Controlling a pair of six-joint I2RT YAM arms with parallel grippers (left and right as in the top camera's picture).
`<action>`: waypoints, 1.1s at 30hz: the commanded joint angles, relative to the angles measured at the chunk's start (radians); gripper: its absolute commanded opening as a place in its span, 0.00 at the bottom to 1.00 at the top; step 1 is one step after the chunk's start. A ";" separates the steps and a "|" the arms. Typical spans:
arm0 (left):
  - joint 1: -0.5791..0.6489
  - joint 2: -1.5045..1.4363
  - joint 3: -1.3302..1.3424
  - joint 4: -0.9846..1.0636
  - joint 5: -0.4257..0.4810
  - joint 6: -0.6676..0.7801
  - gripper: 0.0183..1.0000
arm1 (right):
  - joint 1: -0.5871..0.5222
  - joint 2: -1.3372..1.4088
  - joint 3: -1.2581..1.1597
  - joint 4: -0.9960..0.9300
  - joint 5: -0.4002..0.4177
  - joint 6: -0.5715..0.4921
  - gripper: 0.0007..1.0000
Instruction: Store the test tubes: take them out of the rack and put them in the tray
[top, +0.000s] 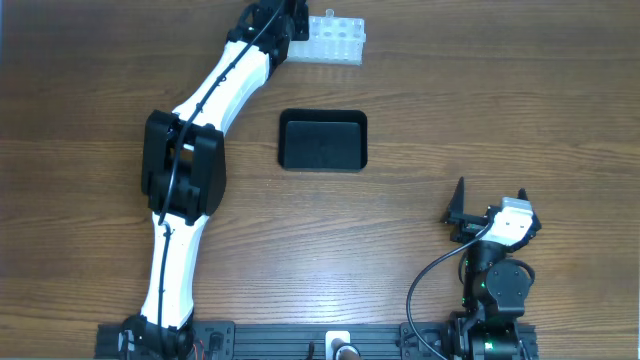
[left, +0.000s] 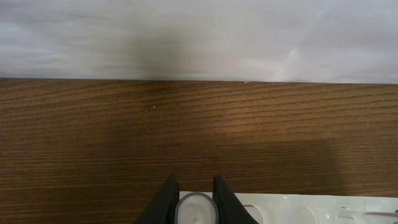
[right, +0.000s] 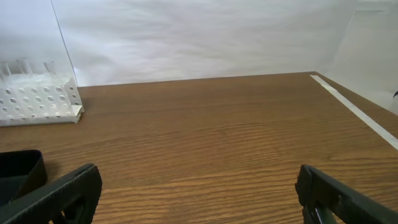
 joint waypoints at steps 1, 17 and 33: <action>-0.004 0.009 0.023 0.005 0.011 0.000 0.10 | 0.000 -0.010 -0.006 -0.001 0.010 0.003 0.99; -0.004 -0.254 0.023 0.012 -0.001 0.116 0.05 | 0.000 -0.010 -0.006 -0.001 0.010 0.003 0.99; -0.118 -0.434 0.011 -0.785 0.018 -0.235 0.02 | 0.000 -0.010 -0.006 -0.001 0.010 0.003 0.99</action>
